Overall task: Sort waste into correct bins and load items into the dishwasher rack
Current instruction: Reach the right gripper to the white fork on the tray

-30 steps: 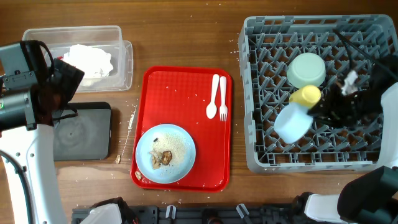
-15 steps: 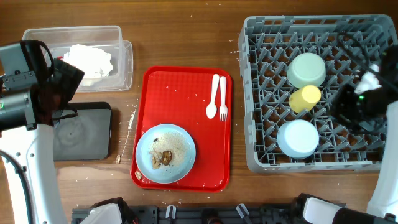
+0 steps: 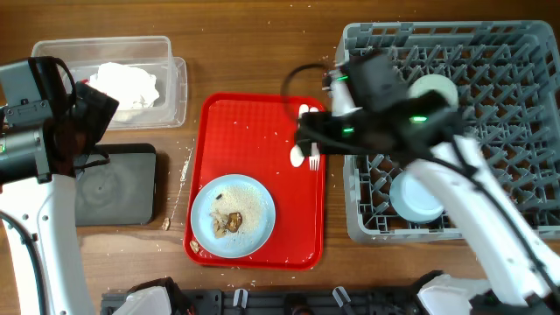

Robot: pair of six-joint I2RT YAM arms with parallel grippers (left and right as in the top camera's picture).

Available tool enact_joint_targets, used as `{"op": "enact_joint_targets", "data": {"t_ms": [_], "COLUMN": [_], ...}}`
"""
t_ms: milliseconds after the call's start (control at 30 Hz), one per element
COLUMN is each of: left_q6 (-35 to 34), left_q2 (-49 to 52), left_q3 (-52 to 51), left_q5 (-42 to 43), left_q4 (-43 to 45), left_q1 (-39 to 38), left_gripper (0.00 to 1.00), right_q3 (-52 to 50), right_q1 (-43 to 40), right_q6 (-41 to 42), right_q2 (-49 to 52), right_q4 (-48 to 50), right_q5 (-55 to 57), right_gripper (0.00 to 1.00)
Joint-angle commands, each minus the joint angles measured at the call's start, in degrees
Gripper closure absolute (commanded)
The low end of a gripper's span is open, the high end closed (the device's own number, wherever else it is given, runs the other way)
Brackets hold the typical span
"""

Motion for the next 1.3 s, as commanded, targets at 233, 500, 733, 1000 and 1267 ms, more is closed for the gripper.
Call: {"op": "enact_joint_targets", "data": {"t_ms": [233, 500, 733, 1000, 1267], "left_q6": [-0.11, -0.11, -0.11, -0.11, -0.11], "left_q2": [-0.11, -0.11, -0.11, -0.11, -0.11], "left_q3": [0.20, 0.20, 0.20, 0.20, 0.20], "left_q5": [-0.50, -0.50, -0.50, -0.50, -0.50], "left_q4": [0.13, 0.13, 0.13, 0.13, 0.13], "left_q1": [0.37, 0.37, 0.37, 0.37, 0.37], "left_gripper": [0.00, 0.00, 0.00, 0.00, 0.00], "right_q3": [0.72, 0.72, 0.72, 0.66, 0.61], "right_q1": [2.64, 2.64, 2.64, 2.71, 2.75], "right_q6": [9.81, 17.94, 21.62, 23.19, 23.23], "right_q2": [13.31, 28.44, 35.08, 38.05, 39.01], "right_q4": [12.63, 15.65, 16.96, 17.81, 16.96], "right_q5": [13.16, 19.63, 18.99, 18.34, 15.04], "right_gripper": [0.28, 0.51, 0.52, 0.55, 0.85]}}
